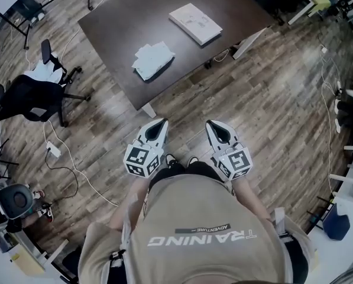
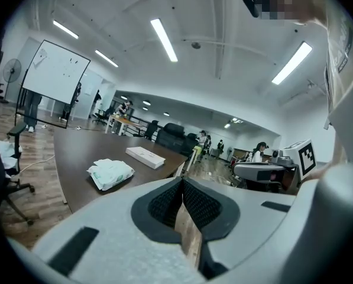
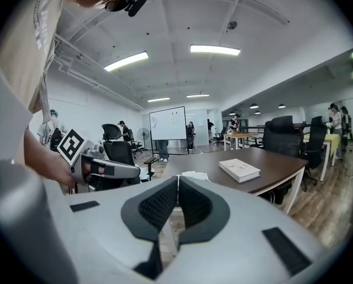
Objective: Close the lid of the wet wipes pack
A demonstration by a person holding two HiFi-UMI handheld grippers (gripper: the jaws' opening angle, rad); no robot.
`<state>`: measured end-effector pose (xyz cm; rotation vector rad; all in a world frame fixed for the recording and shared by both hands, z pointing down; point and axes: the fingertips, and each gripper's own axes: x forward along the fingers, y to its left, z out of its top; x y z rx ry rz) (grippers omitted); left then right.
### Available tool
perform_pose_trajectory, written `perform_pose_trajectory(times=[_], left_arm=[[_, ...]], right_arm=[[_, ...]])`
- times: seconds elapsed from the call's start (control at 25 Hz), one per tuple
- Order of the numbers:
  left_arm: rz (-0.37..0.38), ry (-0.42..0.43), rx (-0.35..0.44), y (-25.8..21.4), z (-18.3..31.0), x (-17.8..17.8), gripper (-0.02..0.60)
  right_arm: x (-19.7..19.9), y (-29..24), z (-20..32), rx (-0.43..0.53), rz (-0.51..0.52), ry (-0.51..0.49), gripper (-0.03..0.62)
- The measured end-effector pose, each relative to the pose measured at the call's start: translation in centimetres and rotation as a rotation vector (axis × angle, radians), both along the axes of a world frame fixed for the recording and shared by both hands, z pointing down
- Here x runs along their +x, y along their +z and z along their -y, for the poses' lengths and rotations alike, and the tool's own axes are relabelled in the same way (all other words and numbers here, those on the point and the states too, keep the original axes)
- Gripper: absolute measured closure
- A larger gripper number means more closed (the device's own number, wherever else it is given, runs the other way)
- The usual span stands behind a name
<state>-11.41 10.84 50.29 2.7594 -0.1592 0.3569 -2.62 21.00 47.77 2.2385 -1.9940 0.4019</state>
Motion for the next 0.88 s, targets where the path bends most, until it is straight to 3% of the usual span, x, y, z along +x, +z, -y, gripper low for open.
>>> perform_pose_trajectory(times=[0.32, 0.48, 0.76, 0.88], left_arm=[[0.031, -0.055, -0.014, 0.8, 3.5, 1.1, 0.571], [0.050, -0.129, -0.023, 0.8, 6.0, 2.1, 0.571], [0.032, -0.262, -0.002, -2.0, 8.5, 4.9, 0.571], [0.037, -0.336, 0.030, -2.5, 9.5, 5.3, 0.571]], right_arm=[[2.7, 1.3, 3.7, -0.014, 0.041, -0.026, 0.579], [5.4, 0.8, 6.6, 0.034, 0.095, -0.054, 0.579], [11.3, -0.2, 9.8, 0.065, 0.045, -0.130, 0.579], [13.6, 1.2, 10.6, 0.070, 0.132, -0.122, 0.579]])
